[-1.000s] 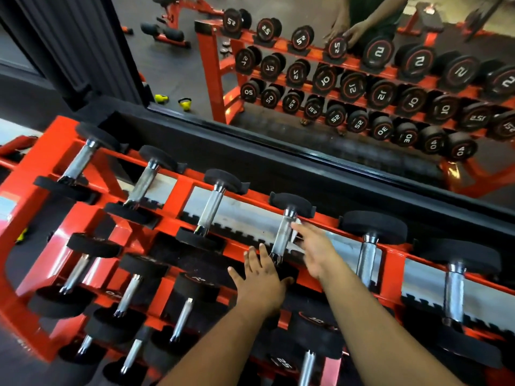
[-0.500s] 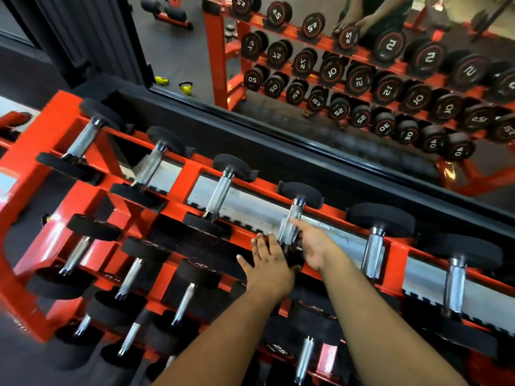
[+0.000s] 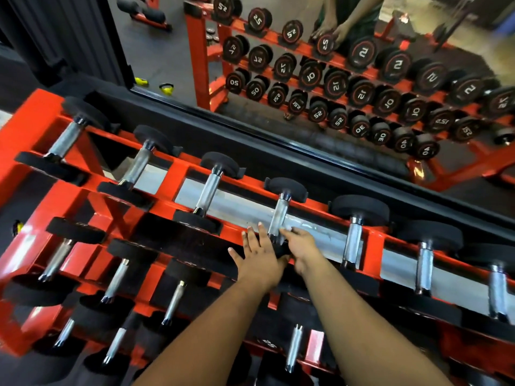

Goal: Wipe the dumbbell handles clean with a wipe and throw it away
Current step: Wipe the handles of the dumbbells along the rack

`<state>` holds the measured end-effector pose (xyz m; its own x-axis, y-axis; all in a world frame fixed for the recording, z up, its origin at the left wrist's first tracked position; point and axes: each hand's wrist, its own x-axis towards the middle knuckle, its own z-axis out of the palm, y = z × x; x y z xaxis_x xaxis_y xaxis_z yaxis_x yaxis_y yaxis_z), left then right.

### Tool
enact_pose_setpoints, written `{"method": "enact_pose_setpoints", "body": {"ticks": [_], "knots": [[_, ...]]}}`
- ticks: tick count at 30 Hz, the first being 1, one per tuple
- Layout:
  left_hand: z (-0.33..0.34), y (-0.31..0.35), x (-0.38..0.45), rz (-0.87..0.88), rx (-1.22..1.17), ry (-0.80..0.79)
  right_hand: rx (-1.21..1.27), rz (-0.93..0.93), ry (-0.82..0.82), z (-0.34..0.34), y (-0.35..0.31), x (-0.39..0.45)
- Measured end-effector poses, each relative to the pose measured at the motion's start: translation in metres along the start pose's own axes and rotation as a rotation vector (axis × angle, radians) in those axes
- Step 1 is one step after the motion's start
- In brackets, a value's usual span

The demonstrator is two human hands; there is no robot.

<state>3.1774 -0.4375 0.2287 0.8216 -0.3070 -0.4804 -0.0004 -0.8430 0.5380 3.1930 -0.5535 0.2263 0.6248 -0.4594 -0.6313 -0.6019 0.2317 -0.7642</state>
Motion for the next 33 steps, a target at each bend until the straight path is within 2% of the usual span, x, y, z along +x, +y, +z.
{"method": "enact_pose_setpoints", "body": {"ticks": [3, 8, 12, 14, 16, 18, 20, 24, 27, 30, 33], "knots": [[0.001, 0.002, -0.007, 0.013, -0.027, 0.026, 0.131, -0.041, 0.062, -0.022, -0.005, -0.011], [0.022, 0.025, -0.038, 0.053, -0.020, 0.140, 0.145, -0.184, -0.075, -0.088, -0.013, -0.037], [0.064, 0.067, -0.057, 0.075, 0.015, 0.208, 0.081, -0.338, -0.079, -0.147, -0.018, -0.035], [0.085, 0.093, -0.065, 0.069, 0.002, 0.186, -0.114, -0.507, -0.020, -0.177, -0.017, -0.026], [0.101, 0.112, -0.068, 0.047, -0.015, 0.150, -0.439, -0.730, 0.032, -0.197, -0.013, -0.015], [0.112, 0.131, -0.067, 0.018, -0.025, 0.146, -0.680, -0.907, 0.018, -0.213, -0.011, -0.004], [0.116, 0.141, -0.065, -0.021, -0.059, 0.165, -0.872, -1.047, -0.052, -0.222, -0.009, 0.003], [0.120, 0.153, -0.064, -0.061, -0.051, 0.183, -1.258, -1.344, -0.294, -0.239, -0.002, 0.021], [0.121, 0.156, -0.061, -0.081, -0.024, 0.178, -1.449, -1.590, -0.392, -0.247, -0.007, 0.038], [0.120, 0.159, -0.057, -0.110, 0.011, 0.158, -1.663, -1.615, -0.417, -0.257, -0.014, 0.045], [0.115, 0.161, -0.054, -0.136, 0.073, 0.110, -1.799, -1.503, -0.465, -0.254, -0.016, 0.042]]}}
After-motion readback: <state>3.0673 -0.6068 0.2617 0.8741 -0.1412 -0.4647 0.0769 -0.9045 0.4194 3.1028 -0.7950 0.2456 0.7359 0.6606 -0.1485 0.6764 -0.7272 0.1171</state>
